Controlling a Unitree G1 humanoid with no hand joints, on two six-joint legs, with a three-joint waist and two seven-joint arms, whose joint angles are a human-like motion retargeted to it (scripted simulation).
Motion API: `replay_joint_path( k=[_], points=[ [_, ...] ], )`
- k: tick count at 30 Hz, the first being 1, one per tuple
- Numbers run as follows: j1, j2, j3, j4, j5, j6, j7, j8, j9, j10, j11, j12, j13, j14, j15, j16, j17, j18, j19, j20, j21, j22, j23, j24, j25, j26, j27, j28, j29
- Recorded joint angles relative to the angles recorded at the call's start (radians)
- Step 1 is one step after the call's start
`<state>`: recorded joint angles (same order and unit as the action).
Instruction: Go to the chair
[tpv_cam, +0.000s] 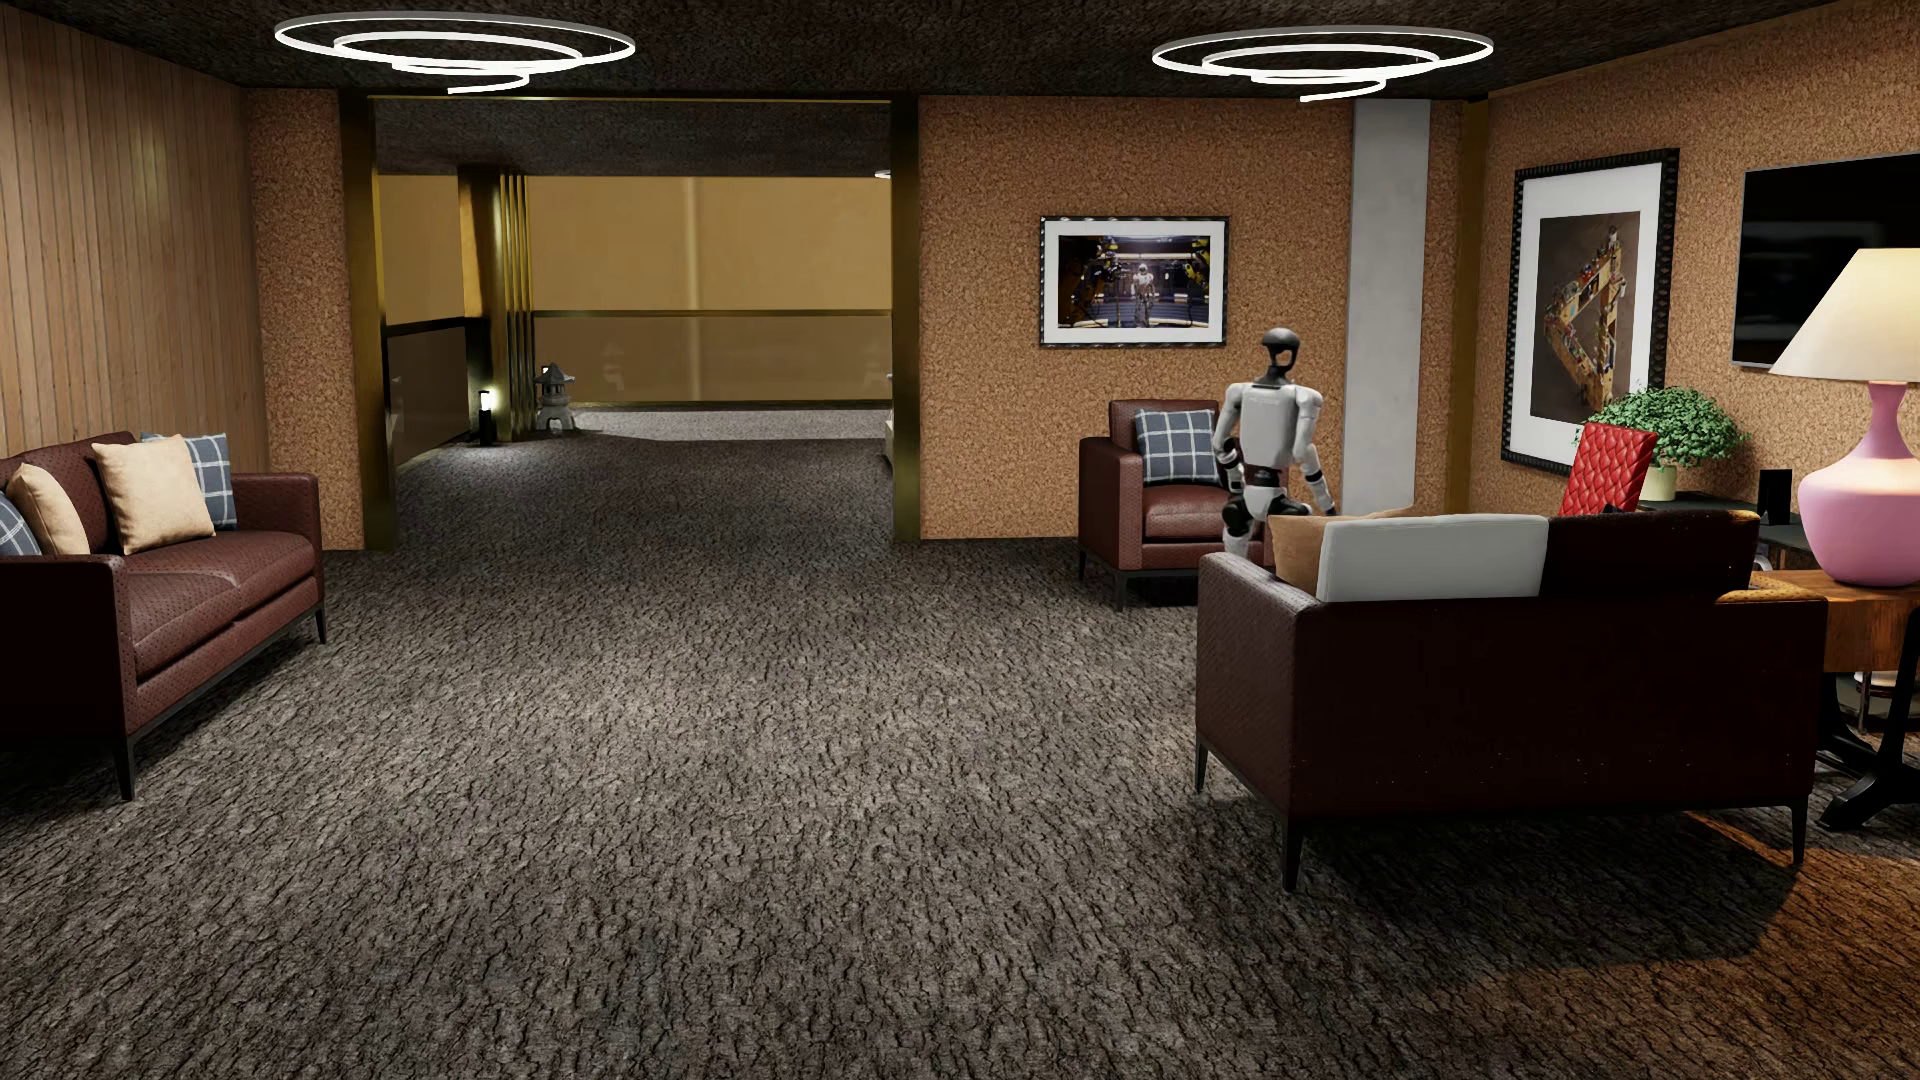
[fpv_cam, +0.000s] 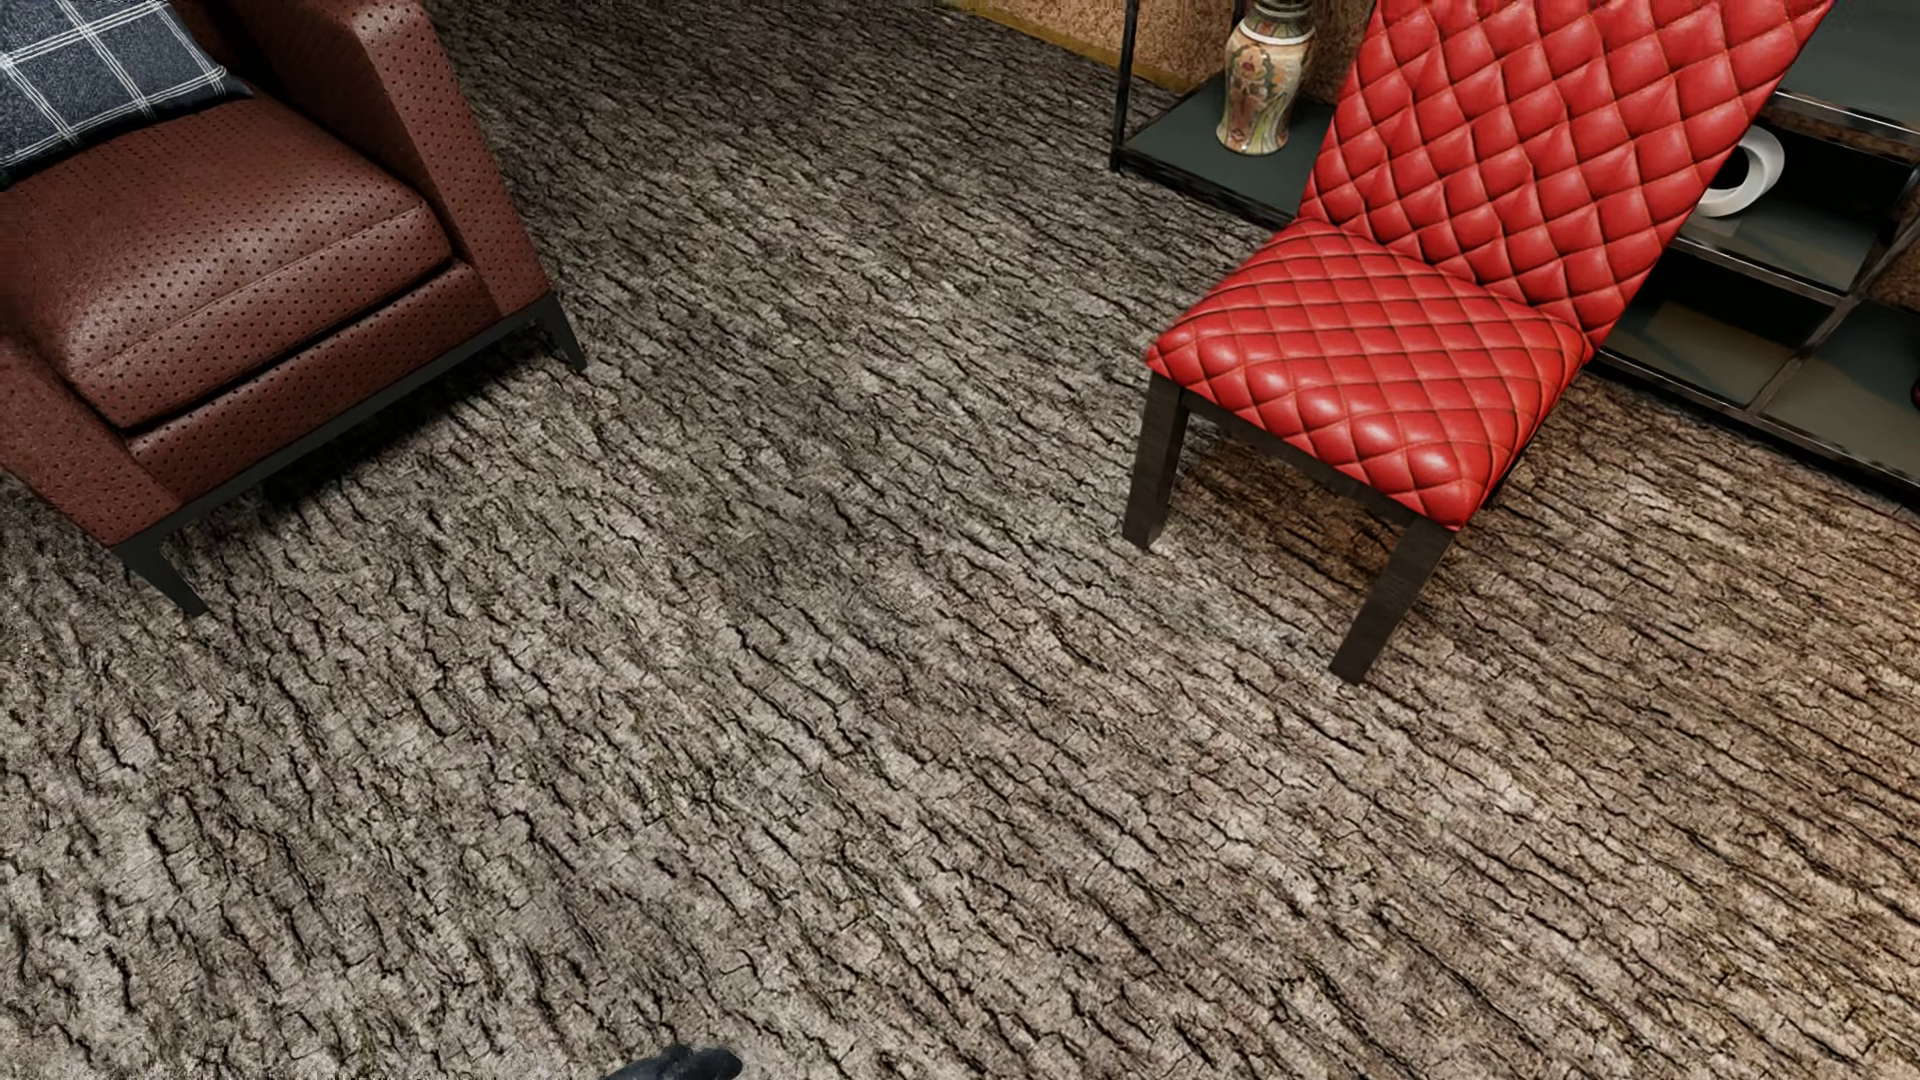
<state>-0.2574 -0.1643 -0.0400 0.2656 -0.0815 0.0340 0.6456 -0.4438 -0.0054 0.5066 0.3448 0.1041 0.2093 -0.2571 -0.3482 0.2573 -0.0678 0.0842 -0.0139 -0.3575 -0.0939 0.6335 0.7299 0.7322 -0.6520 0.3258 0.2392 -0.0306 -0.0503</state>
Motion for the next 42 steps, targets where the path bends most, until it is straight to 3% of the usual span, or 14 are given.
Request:
replay_joint_path(
  k=[2, 7, 12, 15, 19, 21, 22, 24, 28, 32, 35, 39, 42],
  points=[
    [0.031, 0.020, 0.008, -0.027, -0.014, -0.004, -0.016, -0.010, -0.003, -0.041, 0.000, 0.011, -0.001, -0.004, -0.004, -0.004, -0.001, -0.031, 0.014, -0.014, -0.011, 0.011, 0.007, 0.005, 0.006, -0.004, 0.005, -0.005, -0.009],
    [0.056, 0.050, 0.020, -0.106, -0.080, -0.022, -0.060, -0.064, -0.010, -0.093, 0.021, 0.023, 0.000, -0.007, -0.018, -0.030, 0.005, -0.030, 0.055, -0.029, -0.012, 0.055, -0.001, -0.016, 0.011, 0.001, -0.006, -0.014, -0.005],
    [0.054, -0.077, 0.013, -0.180, -0.231, -0.042, -0.144, -0.032, 0.005, -0.075, 0.391, 0.029, 0.002, -0.040, 0.030, -0.048, 0.005, -0.017, 0.078, -0.058, -0.024, 0.084, -0.032, -0.011, 0.009, 0.003, -0.008, -0.022, -0.014],
    [0.057, -0.203, -0.006, -0.214, -0.253, -0.054, -0.216, 0.124, 0.013, -0.072, 0.585, 0.020, 0.016, -0.046, 0.034, -0.037, 0.005, -0.021, 0.055, -0.081, -0.031, 0.091, -0.036, -0.007, 0.010, 0.002, -0.005, -0.025, -0.013],
    [0.054, -0.245, -0.015, -0.222, -0.155, -0.054, -0.331, 0.406, 0.009, -0.079, 0.413, -0.008, 0.045, -0.040, -0.020, -0.026, -0.003, -0.055, 0.146, -0.082, -0.039, 0.099, -0.016, -0.029, 0.002, 0.002, -0.001, -0.009, 0.010],
    [0.052, -0.199, -0.016, -0.213, -0.074, -0.050, -0.400, 0.579, 0.006, -0.084, 0.236, -0.018, 0.058, -0.033, 0.022, -0.018, 0.006, -0.075, 0.192, -0.080, -0.049, 0.094, -0.004, -0.044, 0.000, 0.000, 0.003, -0.003, 0.011],
    [0.051, -0.173, -0.010, -0.205, -0.065, -0.049, -0.431, 0.575, 0.005, -0.084, 0.196, -0.023, 0.065, -0.028, 0.043, -0.013, 0.011, -0.086, 0.206, -0.080, -0.049, 0.093, 0.001, -0.050, -0.003, 0.000, 0.003, 0.001, 0.011],
    [0.035, -0.123, 0.002, -0.188, -0.066, -0.050, -0.490, 0.475, 0.003, -0.069, 0.148, -0.030, 0.075, -0.024, 0.005, -0.007, 0.017, -0.109, 0.152, -0.073, -0.037, 0.095, 0.010, -0.063, -0.015, 0.005, 0.000, 0.013, 0.013],
    [0.027, -0.043, 0.015, -0.136, -0.016, -0.041, -0.586, 0.359, -0.002, -0.093, 0.046, -0.010, 0.061, 0.013, 0.006, -0.007, -0.001, -0.154, 0.111, -0.051, 0.018, 0.109, 0.033, -0.098, -0.060, 0.010, -0.006, 0.038, 0.030],
    [-0.022, -0.029, 0.018, -0.086, 0.036, -0.029, -0.647, 0.287, 0.001, -0.047, 0.040, 0.026, 0.028, 0.046, -0.009, -0.009, -0.017, -0.178, 0.074, -0.063, -0.002, 0.139, -0.005, -0.115, -0.023, 0.015, -0.009, 0.014, -0.007],
    [-0.108, -0.029, 0.019, -0.045, 0.056, -0.024, -0.612, 0.240, 0.007, 0.076, 0.047, 0.044, 0.019, 0.100, -0.026, -0.011, -0.028, -0.172, 0.055, -0.059, -0.015, 0.159, -0.039, -0.127, 0.012, 0.029, -0.026, 0.001, -0.029],
    [-0.217, -0.024, 0.028, 0.060, 0.073, -0.011, -0.414, 0.185, 0.013, 0.238, 0.047, 0.076, 0.005, 0.130, -0.040, -0.021, -0.037, -0.129, 0.041, 0.013, 0.006, 0.123, -0.061, -0.197, 0.011, 0.024, -0.047, 0.028, -0.025],
    [-0.242, -0.007, 0.042, -0.003, 0.079, -0.007, -0.427, 0.175, 0.010, 0.216, 0.038, 0.087, -0.003, 0.058, -0.044, -0.016, -0.024, -0.115, 0.039, 0.021, 0.024, 0.105, -0.069, -0.180, 0.012, 0.022, -0.058, 0.039, -0.026]
  ],
)
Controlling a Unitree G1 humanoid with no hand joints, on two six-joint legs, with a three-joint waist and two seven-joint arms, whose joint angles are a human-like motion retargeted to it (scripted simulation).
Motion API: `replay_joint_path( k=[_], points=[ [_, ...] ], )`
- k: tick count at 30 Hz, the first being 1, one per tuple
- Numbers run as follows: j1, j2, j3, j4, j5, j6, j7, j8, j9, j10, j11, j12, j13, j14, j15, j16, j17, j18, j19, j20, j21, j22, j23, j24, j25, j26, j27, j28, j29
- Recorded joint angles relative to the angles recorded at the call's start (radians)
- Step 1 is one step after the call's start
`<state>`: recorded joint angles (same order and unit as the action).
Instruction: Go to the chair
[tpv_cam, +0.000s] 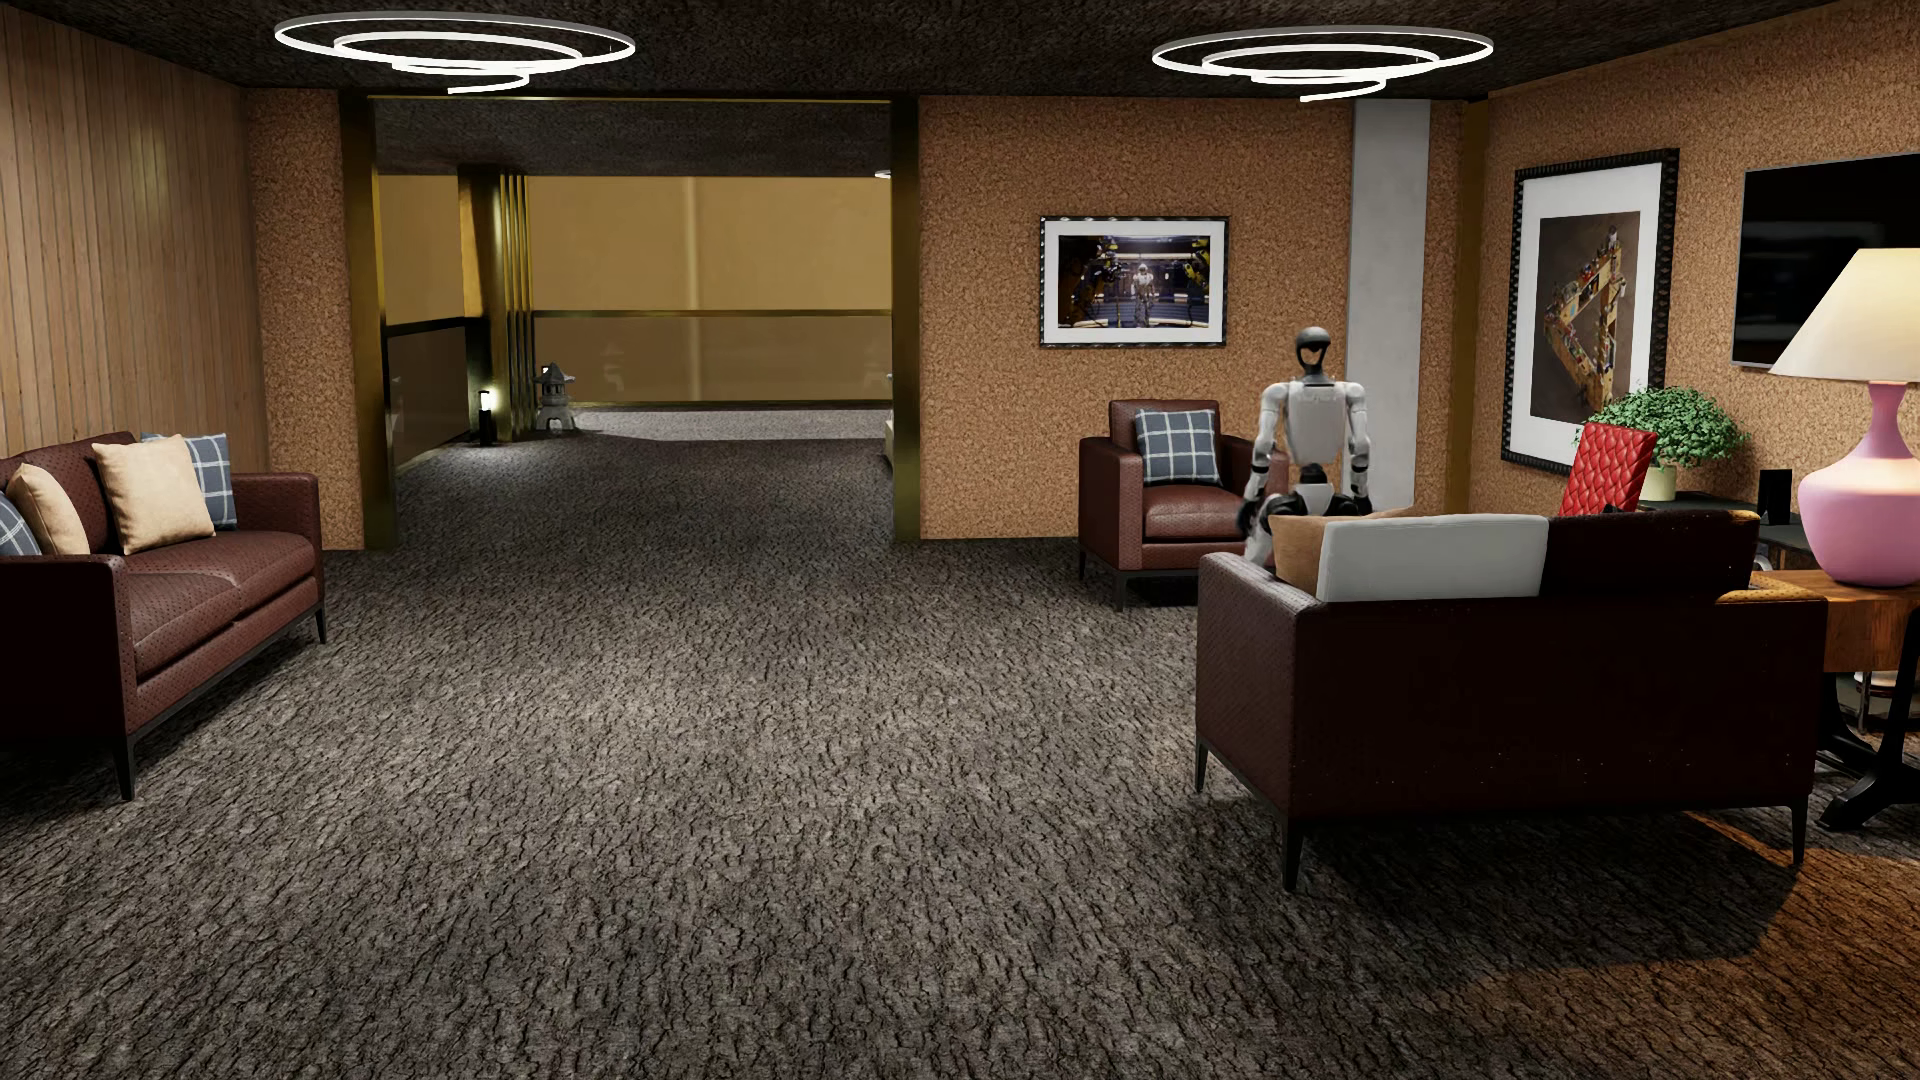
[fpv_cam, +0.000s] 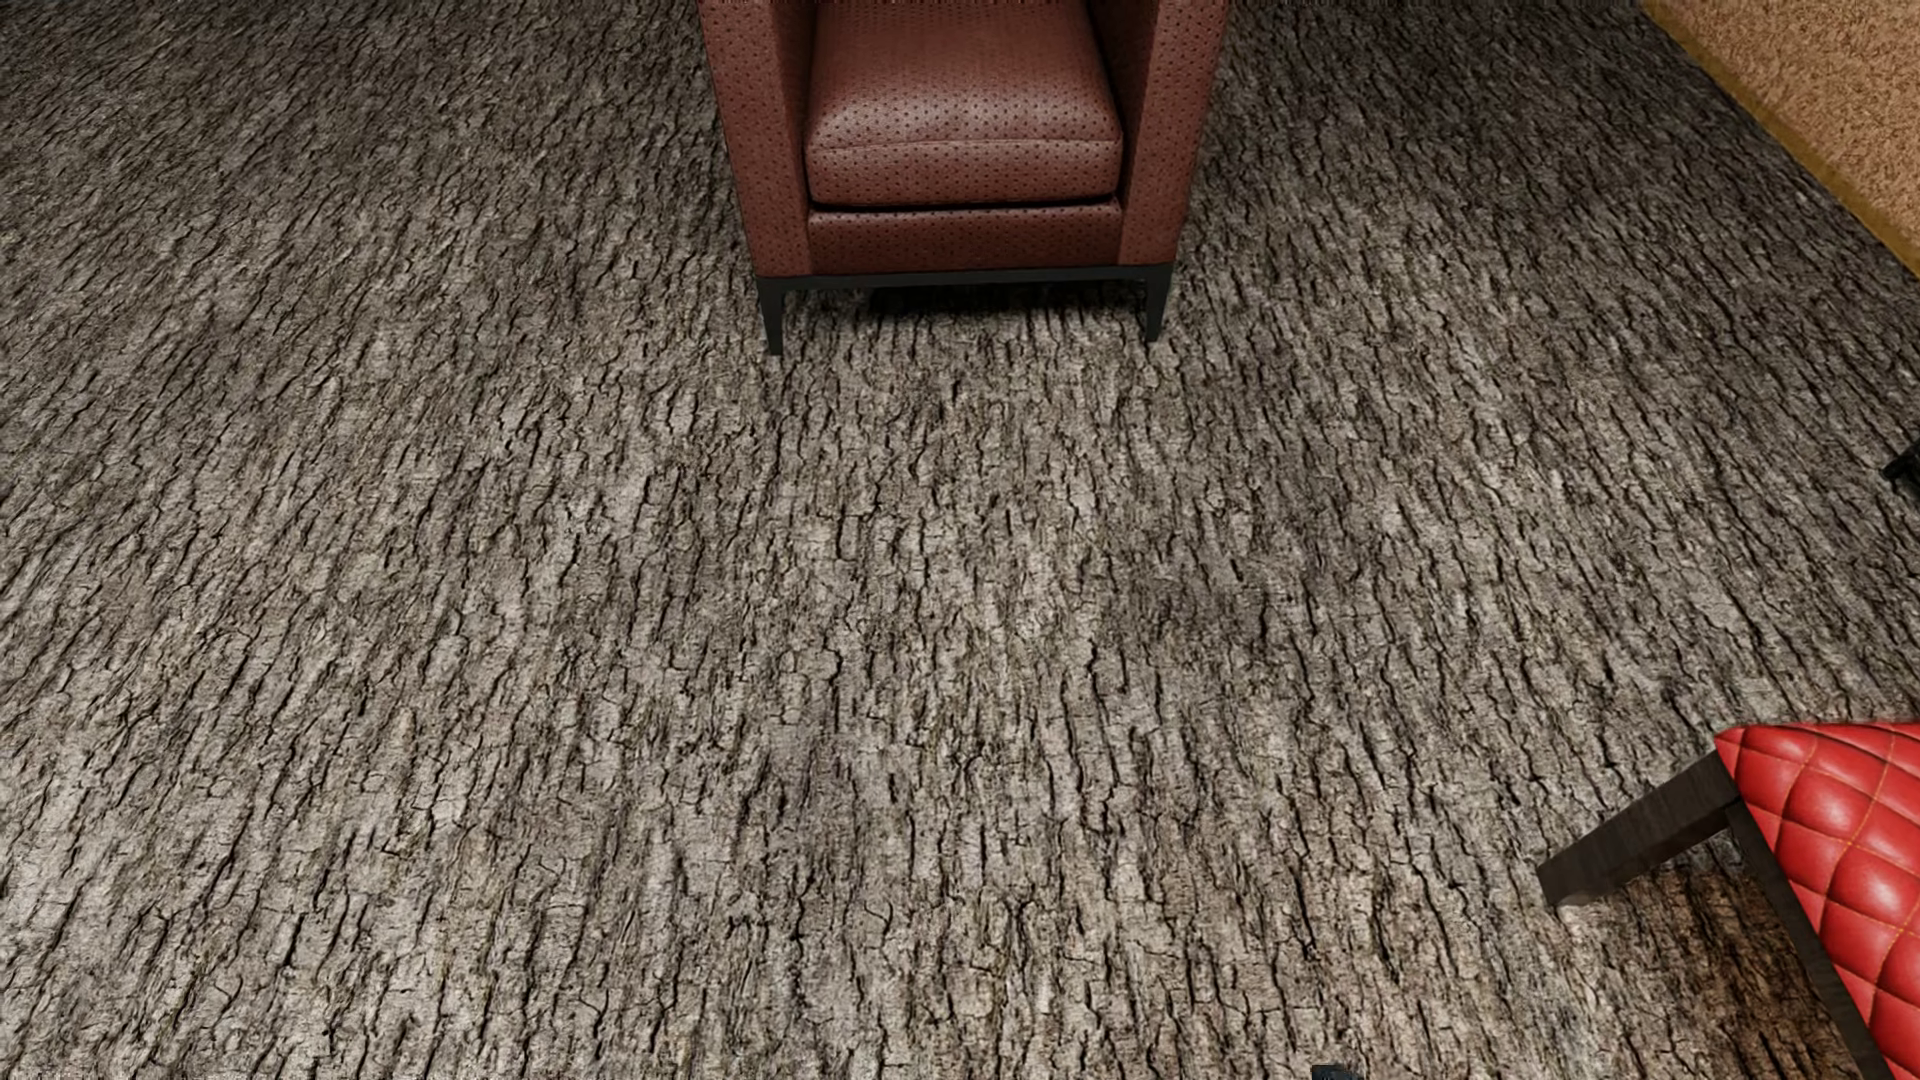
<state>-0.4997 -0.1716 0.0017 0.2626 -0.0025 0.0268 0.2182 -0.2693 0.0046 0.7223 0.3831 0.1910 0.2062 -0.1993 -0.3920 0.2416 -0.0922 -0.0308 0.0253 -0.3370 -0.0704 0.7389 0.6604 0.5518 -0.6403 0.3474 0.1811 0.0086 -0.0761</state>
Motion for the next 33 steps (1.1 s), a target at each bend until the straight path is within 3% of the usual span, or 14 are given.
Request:
replay_joint_path(
  k=[2, 3, 11, 15, 17, 20, 21, 25, 27, 29, 31, 33],
  points=[
    [0.017, 0.018, 0.003, -0.091, -0.001, -0.002, -0.097, 0.003, -0.006, -0.102, -0.016, 0.003, -0.008, 0.014, 0.003, 0.004, 0.006, -0.025, 0.000, -0.007, 0.027, 0.003, 0.006, 0.030, -0.010, 0.002, -0.005, -0.001, 0.013],
    [0.048, 0.030, 0.002, -0.119, -0.004, -0.003, -0.109, 0.006, -0.009, -0.159, -0.029, 0.006, -0.014, 0.053, 0.007, -0.001, 0.007, 0.028, 0.000, -0.005, 0.040, 0.004, 0.011, 0.037, -0.015, 0.002, -0.005, -0.003, 0.021],
    [0.206, 0.021, -0.010, -0.157, -0.070, -0.019, 0.028, 0.104, -0.016, -0.310, 0.064, -0.019, -0.010, 0.018, 0.012, -0.040, 0.035, 0.046, 0.041, -0.032, 0.033, 0.000, 0.051, 0.085, -0.018, 0.007, 0.016, -0.022, -0.010],
    [0.260, 0.004, -0.016, -0.149, -0.073, -0.017, 0.110, 0.168, -0.018, -0.346, 0.088, -0.042, -0.003, -0.005, 0.021, -0.053, 0.042, 0.054, 0.052, -0.041, 0.011, -0.030, 0.061, 0.103, -0.007, -0.002, 0.054, -0.014, -0.040],
    [0.270, -0.041, -0.016, -0.134, -0.095, -0.015, 0.160, 0.114, -0.017, -0.350, 0.152, -0.062, 0.011, -0.018, 0.027, -0.051, 0.038, 0.056, 0.044, -0.059, -0.014, -0.038, 0.058, 0.108, 0.004, -0.013, 0.049, -0.015, -0.048],
    [0.273, -0.070, -0.016, -0.119, -0.205, -0.028, 0.246, -0.210, -0.019, -0.335, 0.209, -0.078, 0.024, -0.038, 0.005, -0.030, 0.026, 0.058, -0.025, -0.077, -0.027, -0.057, 0.058, 0.110, 0.004, -0.031, 0.028, -0.014, -0.043],
    [0.279, -0.058, -0.022, -0.114, -0.206, -0.036, 0.275, -0.246, -0.019, -0.330, 0.180, -0.073, 0.026, -0.044, -0.006, -0.022, 0.023, 0.055, -0.042, -0.062, -0.021, -0.062, 0.067, 0.099, 0.000, -0.029, 0.022, -0.007, -0.035],
    [0.226, -0.011, -0.036, 0.003, -0.105, -0.043, 0.326, -0.147, -0.006, -0.130, 0.037, -0.058, 0.031, -0.053, 0.006, 0.014, 0.015, 0.039, -0.039, 0.009, 0.038, -0.040, 0.104, 0.075, -0.047, -0.003, 0.013, 0.028, 0.017],
    [0.137, -0.022, -0.030, 0.096, -0.066, -0.034, 0.291, -0.102, 0.004, 0.064, 0.035, -0.059, 0.033, 0.027, 0.010, 0.025, 0.008, -0.007, -0.044, 0.019, 0.047, -0.003, 0.102, 0.064, -0.050, -0.008, 0.020, 0.044, 0.026],
    [0.046, -0.031, -0.020, 0.130, -0.038, -0.025, 0.170, -0.047, 0.012, 0.207, 0.035, -0.046, 0.023, 0.076, 0.017, 0.035, 0.002, -0.015, -0.045, -0.003, 0.045, 0.017, 0.101, 0.079, -0.045, -0.020, 0.039, 0.049, 0.002],
    [0.010, -0.043, -0.016, 0.094, -0.021, -0.018, 0.020, 0.009, 0.015, 0.218, 0.050, -0.030, 0.019, 0.009, 0.023, 0.039, -0.002, -0.036, -0.036, -0.022, 0.033, 0.023, 0.097, 0.103, -0.026, -0.027, 0.042, 0.063, -0.025],
    [0.043, -0.055, -0.015, 0.014, -0.013, -0.012, -0.139, 0.075, 0.012, 0.069, 0.048, -0.011, 0.020, -0.023, 0.035, 0.021, -0.012, -0.064, -0.018, -0.014, 0.030, 0.024, 0.085, 0.099, -0.016, -0.033, 0.024, 0.087, -0.050]
  ],
)
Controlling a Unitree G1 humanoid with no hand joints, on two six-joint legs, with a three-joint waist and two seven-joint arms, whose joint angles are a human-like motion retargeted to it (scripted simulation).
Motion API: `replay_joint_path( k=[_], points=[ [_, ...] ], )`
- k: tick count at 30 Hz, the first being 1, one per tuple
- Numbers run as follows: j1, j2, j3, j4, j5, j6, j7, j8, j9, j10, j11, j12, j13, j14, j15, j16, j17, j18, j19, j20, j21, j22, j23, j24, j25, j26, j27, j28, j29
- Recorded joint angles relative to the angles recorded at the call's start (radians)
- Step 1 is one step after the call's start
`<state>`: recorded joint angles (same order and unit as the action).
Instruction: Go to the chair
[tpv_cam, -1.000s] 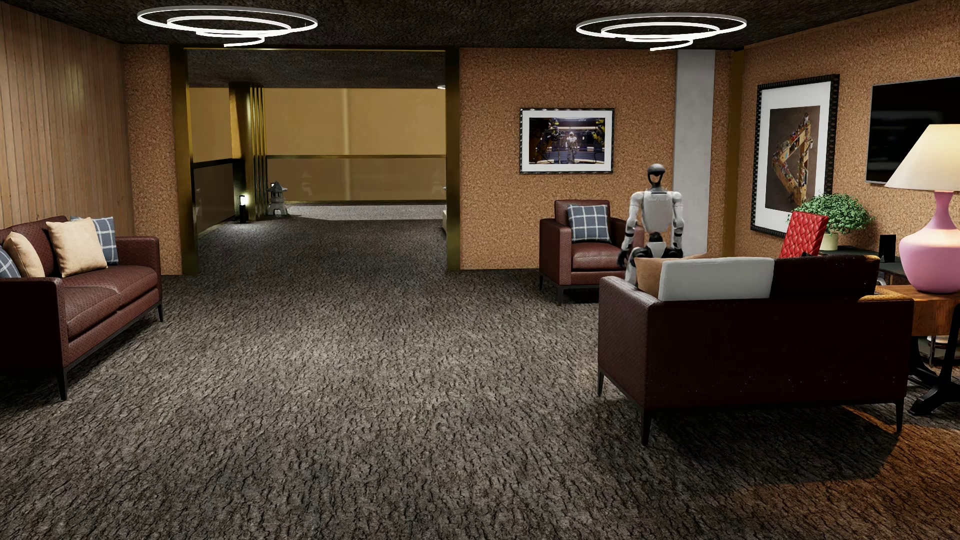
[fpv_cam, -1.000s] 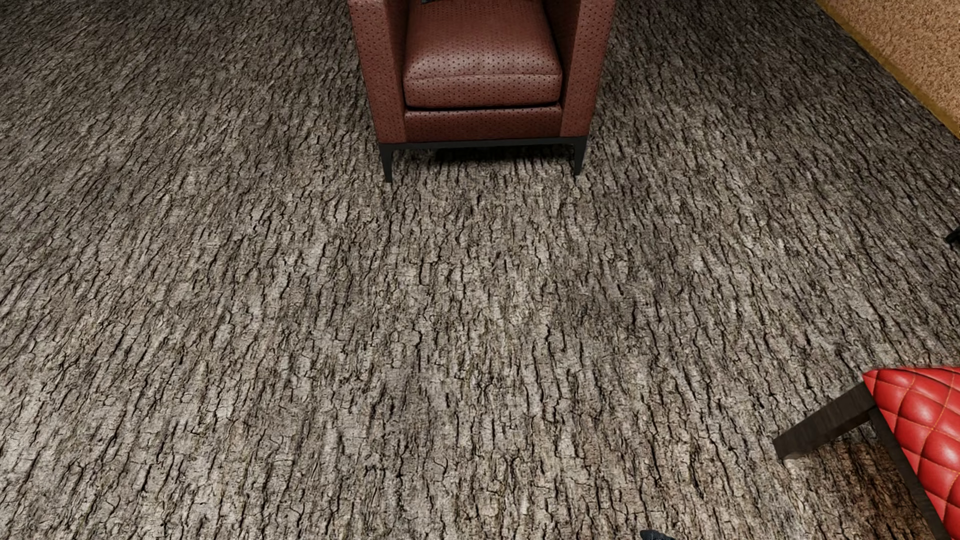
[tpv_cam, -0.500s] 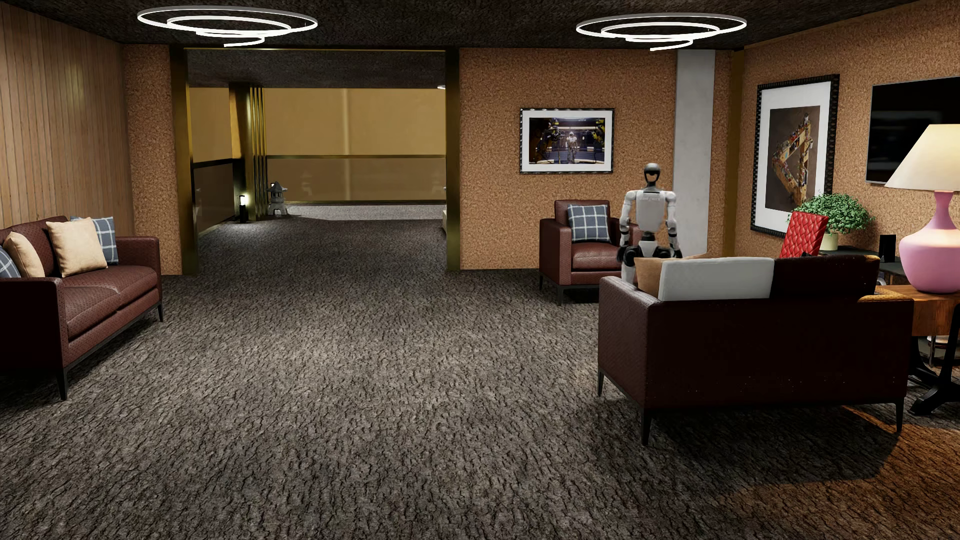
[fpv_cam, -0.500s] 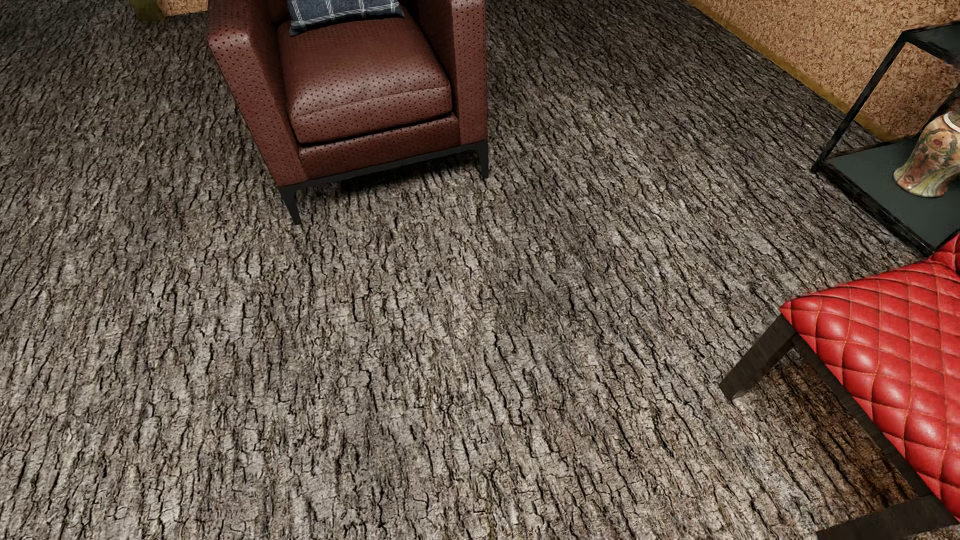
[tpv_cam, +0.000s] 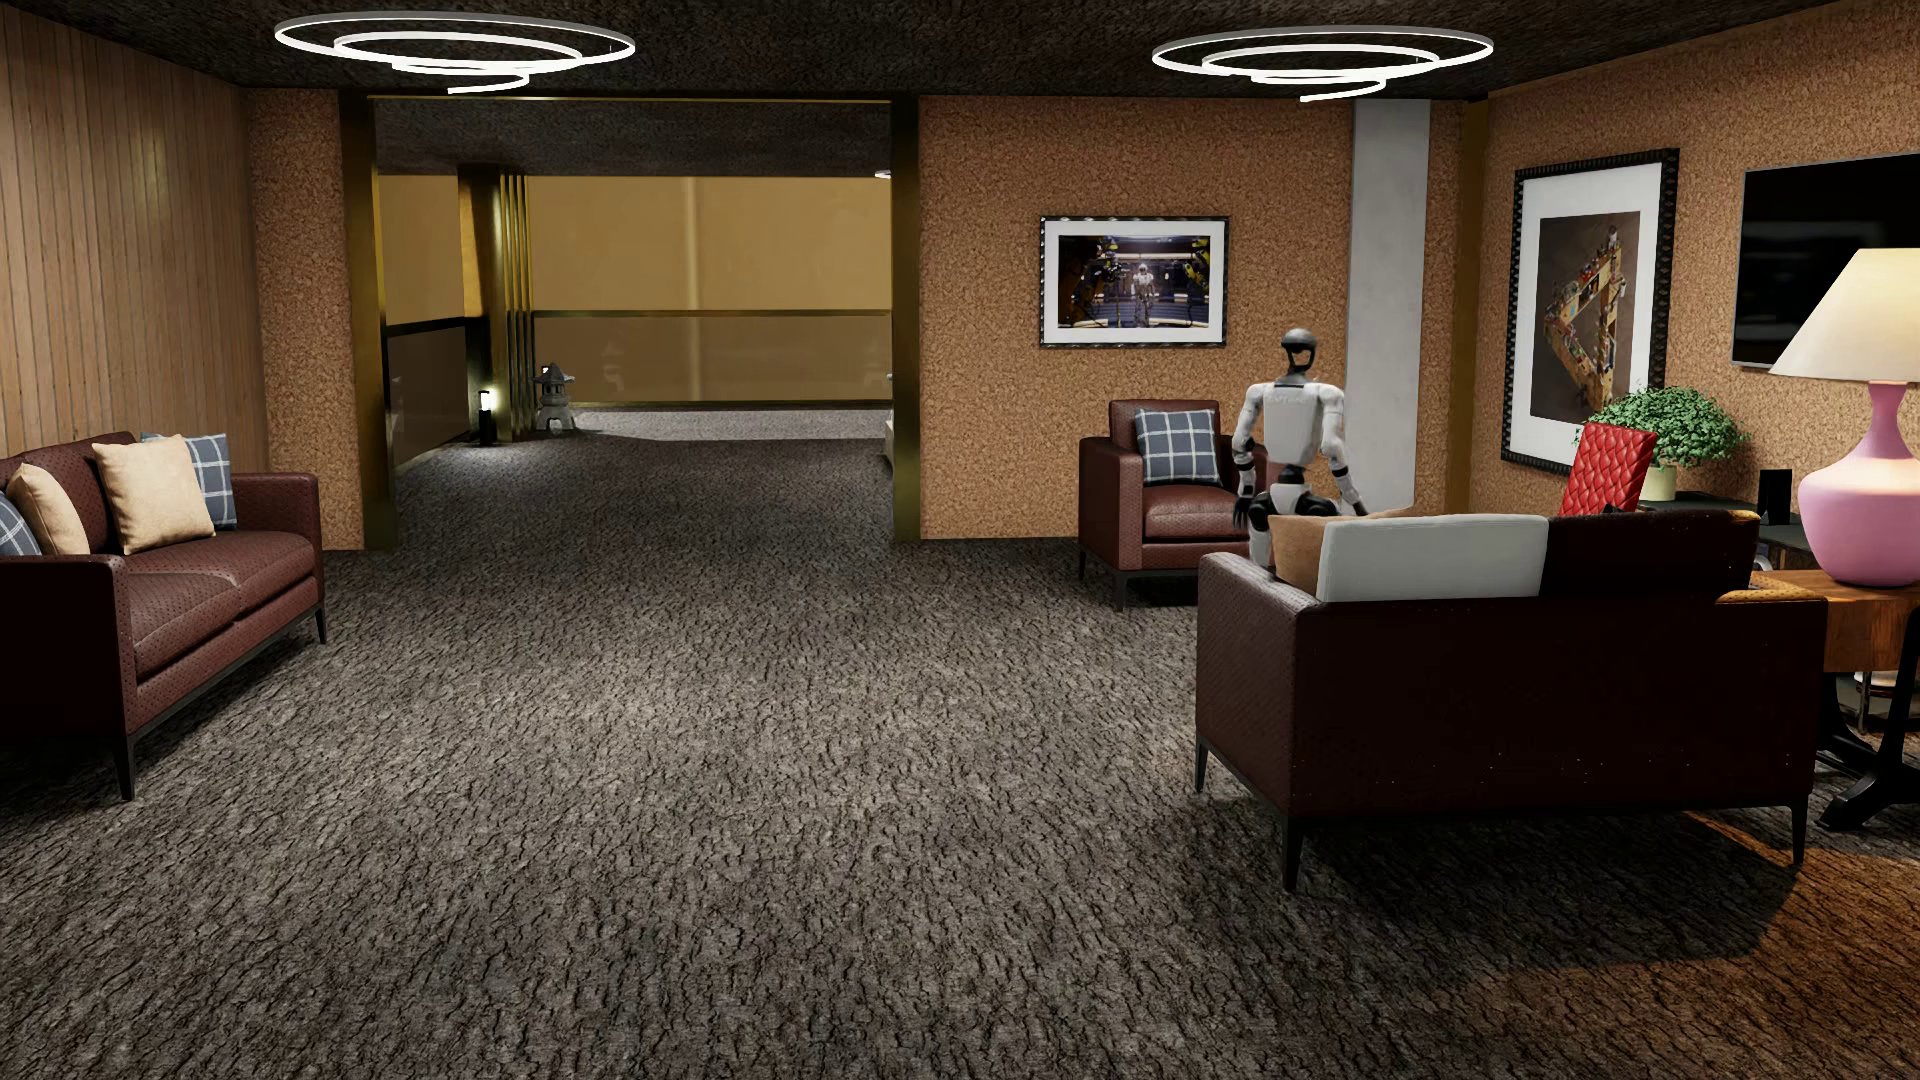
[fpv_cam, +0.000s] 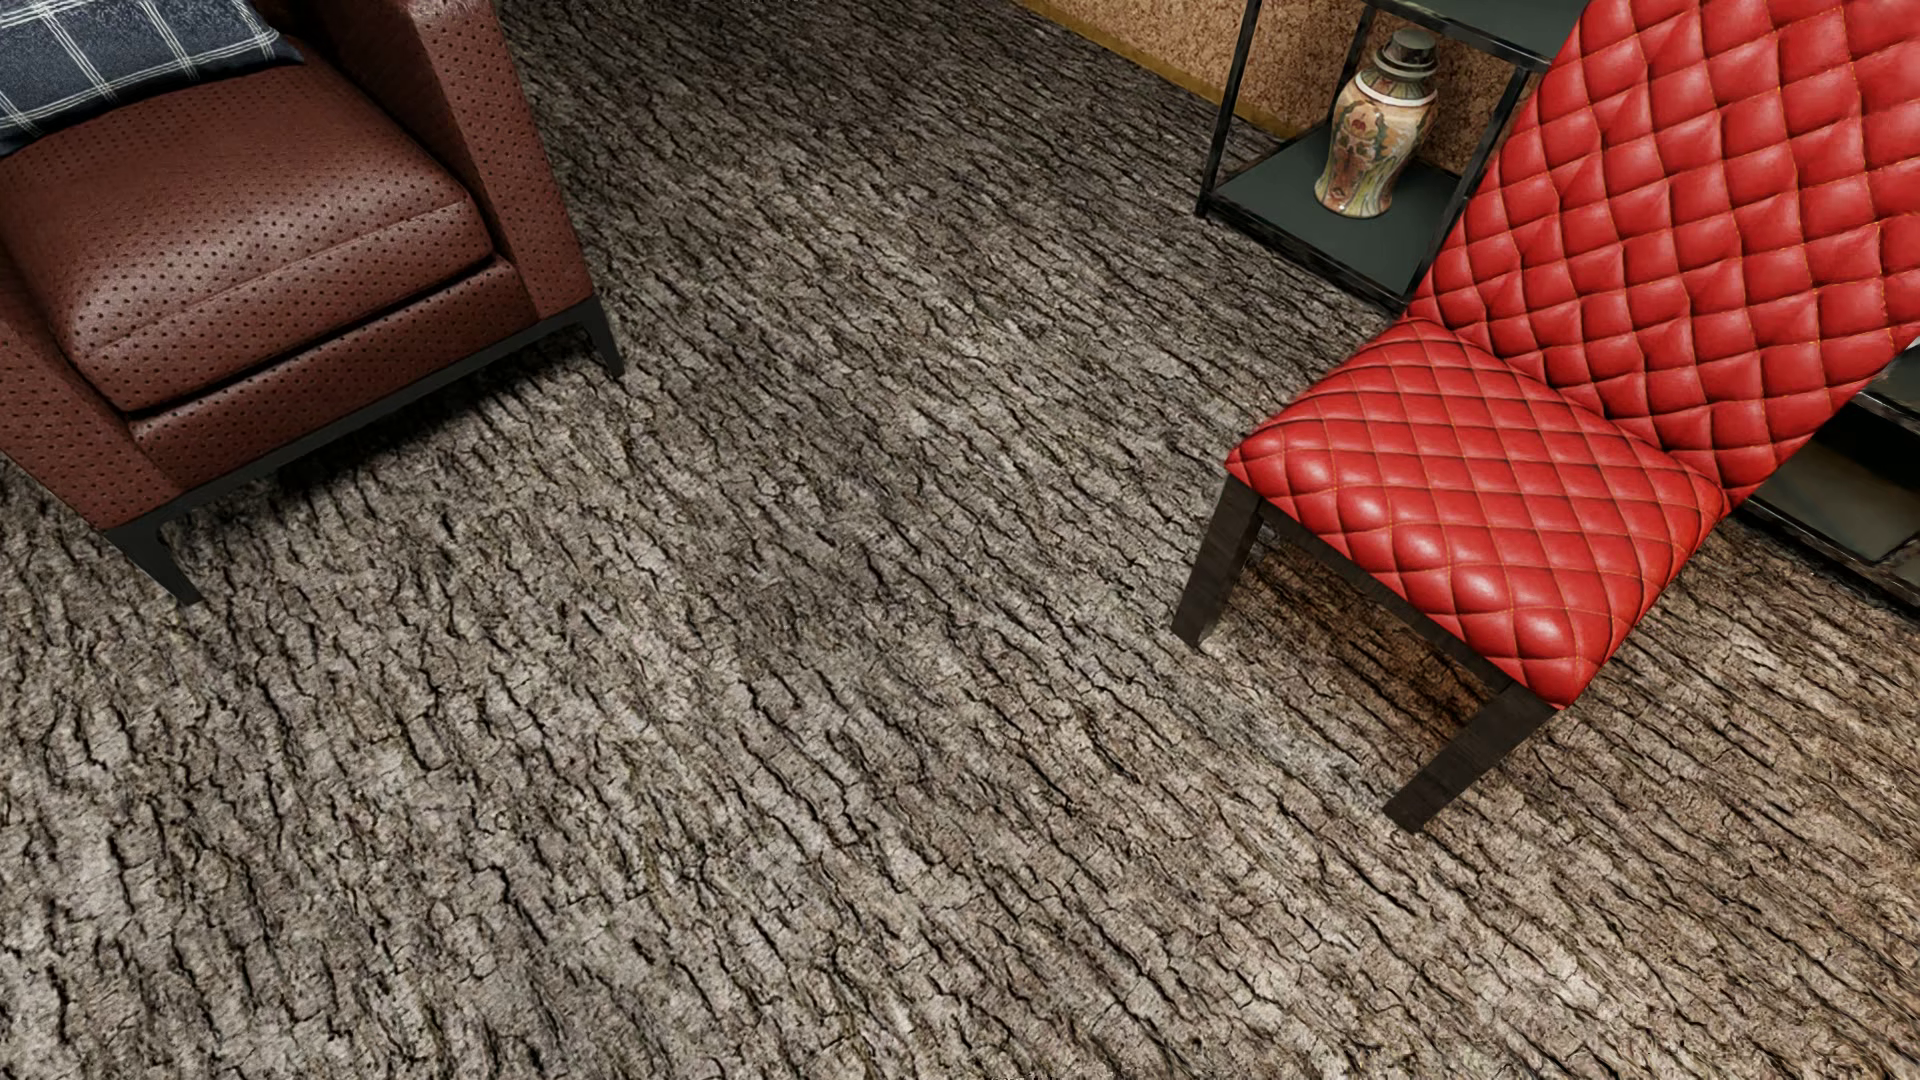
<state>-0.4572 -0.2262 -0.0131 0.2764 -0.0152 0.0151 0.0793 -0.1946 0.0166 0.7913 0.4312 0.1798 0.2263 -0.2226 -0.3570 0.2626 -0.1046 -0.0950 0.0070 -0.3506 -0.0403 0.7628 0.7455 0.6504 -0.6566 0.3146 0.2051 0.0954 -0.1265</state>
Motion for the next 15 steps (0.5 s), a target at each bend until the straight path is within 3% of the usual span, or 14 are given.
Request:
replay_joint_path(
  k=[2, 5, 8, 11, 12, 14, 15],
  points=[
    [0.082, -0.010, 0.000, -0.086, 0.006, 0.004, -0.165, 0.074, -0.004, -0.184, -0.011, 0.011, 0.002, -0.001, 0.009, -0.016, -0.008, -0.019, 0.023, -0.002, 0.006, 0.001, -0.017, -0.004, -0.003, -0.013, -0.024, 0.016, -0.032],
    [0.176, -0.051, -0.012, -0.068, 0.012, 0.016, -0.046, 0.187, -0.001, -0.298, 0.007, -0.006, -0.002, -0.084, 0.021, -0.040, 0.009, 0.001, 0.064, -0.020, -0.031, 0.006, -0.058, -0.009, 0.027, -0.016, -0.055, 0.002, -0.121],
    [0.169, -0.122, -0.034, -0.085, -0.008, 0.018, 0.048, 0.262, 0.008, -0.323, 0.022, -0.064, 0.019, -0.110, 0.033, -0.053, 0.042, 0.012, 0.084, -0.060, -0.084, -0.002, -0.159, -0.016, 0.069, -0.020, -0.135, -0.018, -0.156],
    [0.144, -0.206, -0.045, -0.103, -0.130, 0.007, 0.129, 0.025, 0.017, -0.299, 0.253, -0.117, 0.079, -0.156, -0.040, -0.025, 0.062, 0.000, 0.031, -0.080, -0.069, -0.029, -0.294, -0.041, 0.055, -0.022, -0.207, -0.063, -0.083],
    [0.139, -0.225, -0.051, -0.116, -0.137, 0.003, 0.142, 0.015, 0.018, -0.294, 0.407, -0.122, 0.098, -0.167, -0.061, -0.010, 0.067, 0.003, 0.060, -0.081, -0.055, -0.048, -0.332, -0.036, 0.038, -0.025, -0.222, -0.060, -0.049],
    [0.128, -0.203, -0.056, -0.150, -0.099, -0.005, 0.149, 0.038, 0.009, -0.302, 0.596, -0.110, 0.144, -0.176, -0.017, 0.019, 0.073, 0.018, 0.236, -0.065, -0.034, -0.102, -0.396, -0.023, 0.003, -0.039, -0.262, -0.050, 0.013],
    [0.126, -0.154, -0.053, -0.165, -0.070, -0.009, 0.147, 0.042, 0.001, -0.315, 0.579, -0.094, 0.161, -0.176, 0.077, 0.032, 0.079, 0.029, 0.248, -0.051, -0.023, -0.138, -0.421, -0.016, -0.004, -0.048, -0.280, -0.044, 0.043]
  ],
)
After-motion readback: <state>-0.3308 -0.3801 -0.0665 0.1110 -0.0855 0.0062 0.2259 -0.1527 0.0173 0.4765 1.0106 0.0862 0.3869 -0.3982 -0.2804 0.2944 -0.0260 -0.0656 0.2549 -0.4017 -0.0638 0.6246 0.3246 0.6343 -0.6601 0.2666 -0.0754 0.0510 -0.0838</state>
